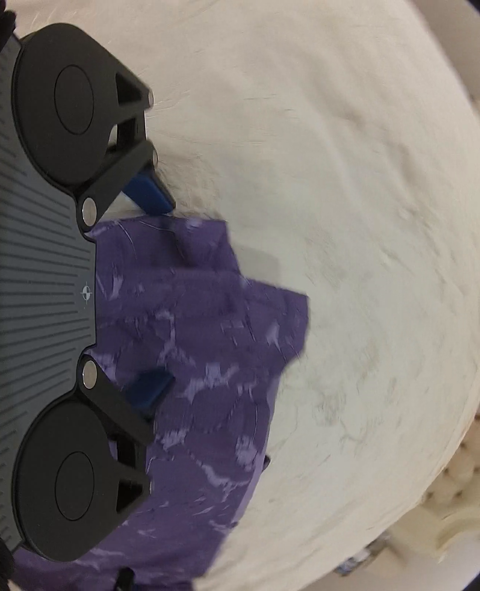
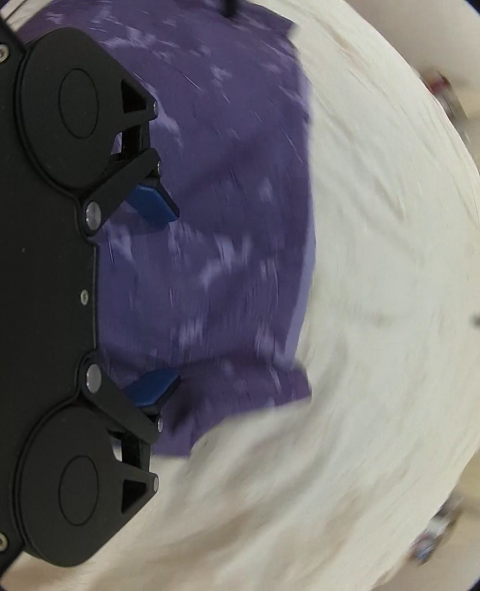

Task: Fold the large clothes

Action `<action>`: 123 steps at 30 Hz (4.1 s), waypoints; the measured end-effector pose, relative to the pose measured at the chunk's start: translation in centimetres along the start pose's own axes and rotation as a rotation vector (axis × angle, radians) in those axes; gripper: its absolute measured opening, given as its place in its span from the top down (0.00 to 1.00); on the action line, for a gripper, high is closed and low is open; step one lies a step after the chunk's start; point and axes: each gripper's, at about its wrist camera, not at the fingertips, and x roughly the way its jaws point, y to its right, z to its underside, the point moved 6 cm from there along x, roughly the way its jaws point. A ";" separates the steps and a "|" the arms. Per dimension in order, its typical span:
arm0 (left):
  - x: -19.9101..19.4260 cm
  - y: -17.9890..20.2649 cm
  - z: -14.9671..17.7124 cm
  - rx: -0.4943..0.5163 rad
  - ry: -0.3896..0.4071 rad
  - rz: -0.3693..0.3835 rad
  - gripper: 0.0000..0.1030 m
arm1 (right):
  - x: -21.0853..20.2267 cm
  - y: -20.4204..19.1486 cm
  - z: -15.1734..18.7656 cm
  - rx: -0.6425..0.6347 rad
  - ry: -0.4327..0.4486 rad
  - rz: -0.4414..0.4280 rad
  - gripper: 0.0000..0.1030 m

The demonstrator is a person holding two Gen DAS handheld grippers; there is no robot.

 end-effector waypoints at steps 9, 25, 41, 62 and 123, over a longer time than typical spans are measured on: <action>-3.3 1.1 0.5 -0.004 0.018 0.110 0.08 | -3.5 1.3 0.9 0.056 0.049 -0.086 0.10; -7.0 -1.6 9.3 -0.059 -0.088 0.199 0.00 | -8.3 5.9 11.2 0.358 -0.041 -0.193 0.01; -0.8 -1.3 6.2 -0.081 -0.151 0.259 0.00 | -2.3 6.1 9.8 0.491 -0.110 -0.371 0.00; -0.3 -1.0 5.2 -0.102 -0.178 0.271 0.29 | -1.6 6.7 8.8 0.518 -0.086 -0.393 0.00; -9.1 -19.7 16.3 -0.066 -0.152 0.358 0.11 | -11.3 4.1 25.3 0.701 -0.098 -0.021 0.01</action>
